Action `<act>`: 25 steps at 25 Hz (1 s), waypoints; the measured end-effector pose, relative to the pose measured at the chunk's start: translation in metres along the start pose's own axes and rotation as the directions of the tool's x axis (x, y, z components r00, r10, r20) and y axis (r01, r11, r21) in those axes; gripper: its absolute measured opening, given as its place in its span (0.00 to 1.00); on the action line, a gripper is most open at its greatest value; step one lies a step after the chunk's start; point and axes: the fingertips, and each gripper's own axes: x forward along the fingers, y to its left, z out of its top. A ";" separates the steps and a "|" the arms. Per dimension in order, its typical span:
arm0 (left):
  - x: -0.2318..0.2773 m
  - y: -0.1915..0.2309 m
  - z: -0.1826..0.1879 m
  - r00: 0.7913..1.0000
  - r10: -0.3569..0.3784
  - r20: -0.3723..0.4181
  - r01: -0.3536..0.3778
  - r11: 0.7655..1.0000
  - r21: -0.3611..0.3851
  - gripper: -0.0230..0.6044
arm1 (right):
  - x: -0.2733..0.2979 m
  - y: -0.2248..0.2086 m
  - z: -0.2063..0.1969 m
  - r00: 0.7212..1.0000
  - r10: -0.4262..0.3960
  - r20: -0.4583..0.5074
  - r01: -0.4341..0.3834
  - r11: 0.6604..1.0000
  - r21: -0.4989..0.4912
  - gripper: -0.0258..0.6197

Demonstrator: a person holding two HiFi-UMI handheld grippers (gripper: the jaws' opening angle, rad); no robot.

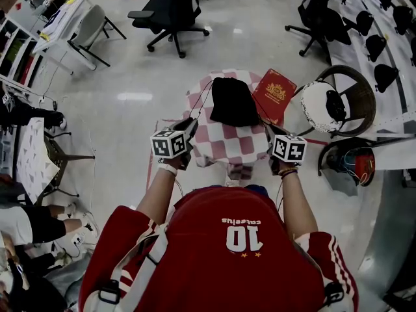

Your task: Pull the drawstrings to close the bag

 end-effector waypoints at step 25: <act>-0.018 -0.035 0.026 0.995 -0.086 0.059 0.081 0.993 0.081 0.22 | -0.048 0.013 0.029 0.988 -0.004 0.156 0.012 0.999 -0.052 0.26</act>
